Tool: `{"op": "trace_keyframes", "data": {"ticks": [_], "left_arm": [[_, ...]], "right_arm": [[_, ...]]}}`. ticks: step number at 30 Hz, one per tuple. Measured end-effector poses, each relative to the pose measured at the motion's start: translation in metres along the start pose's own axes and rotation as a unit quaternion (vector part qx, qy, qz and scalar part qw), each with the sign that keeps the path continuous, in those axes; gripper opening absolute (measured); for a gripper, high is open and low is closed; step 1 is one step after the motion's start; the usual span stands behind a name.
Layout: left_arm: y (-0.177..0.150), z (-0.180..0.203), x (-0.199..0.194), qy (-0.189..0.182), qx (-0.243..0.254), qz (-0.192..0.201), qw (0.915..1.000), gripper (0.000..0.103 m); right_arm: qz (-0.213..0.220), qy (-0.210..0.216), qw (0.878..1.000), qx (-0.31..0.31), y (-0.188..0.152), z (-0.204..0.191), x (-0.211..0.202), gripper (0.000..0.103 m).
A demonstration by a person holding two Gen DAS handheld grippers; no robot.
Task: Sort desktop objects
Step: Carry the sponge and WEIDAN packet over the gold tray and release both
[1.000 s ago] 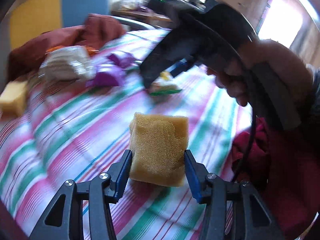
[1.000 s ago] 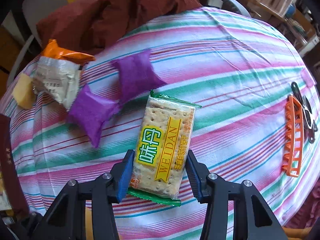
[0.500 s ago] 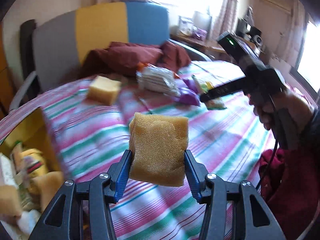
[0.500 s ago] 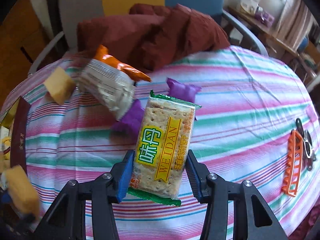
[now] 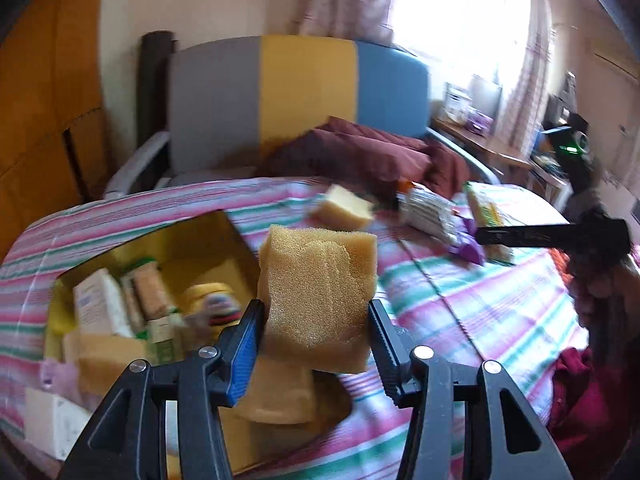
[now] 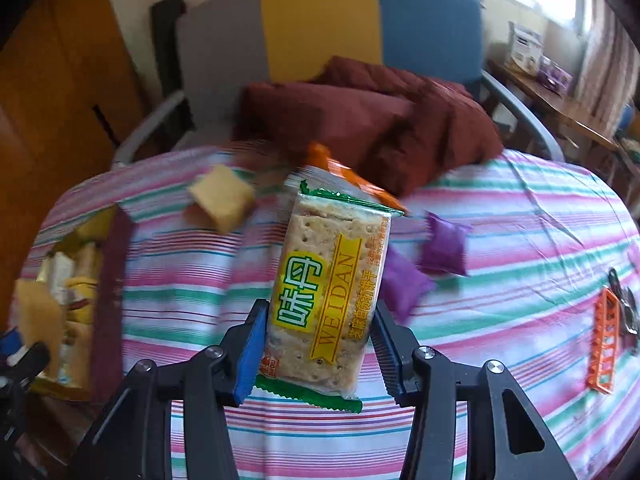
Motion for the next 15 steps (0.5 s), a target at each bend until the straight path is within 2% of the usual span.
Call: {"op": "trace_keyframes", "data": {"ticks": [7,15], "left_arm": [[-0.015,-0.052,-0.008,0.038,-0.053,-0.004,0.9979,0.052],[-0.025,-0.116,-0.023,0.071,-0.120,0.007,0.9902,0.052]], "right_arm": [[0.000,0.074,0.996,-0.054,-0.011,-0.083,-0.012,0.051],[-0.026,0.139,0.981,-0.132,-0.036,-0.183,0.003,0.051]]}}
Point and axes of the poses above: each gripper's, at about its wrist camera, not at the fingertips, and x roughly the way its jaws point, z to its right, y to its top, the point moved 7 cm from there along x, roughly the way its jaws point, and after that the axes turned 13 degrees about x, right-handed, at the moved point
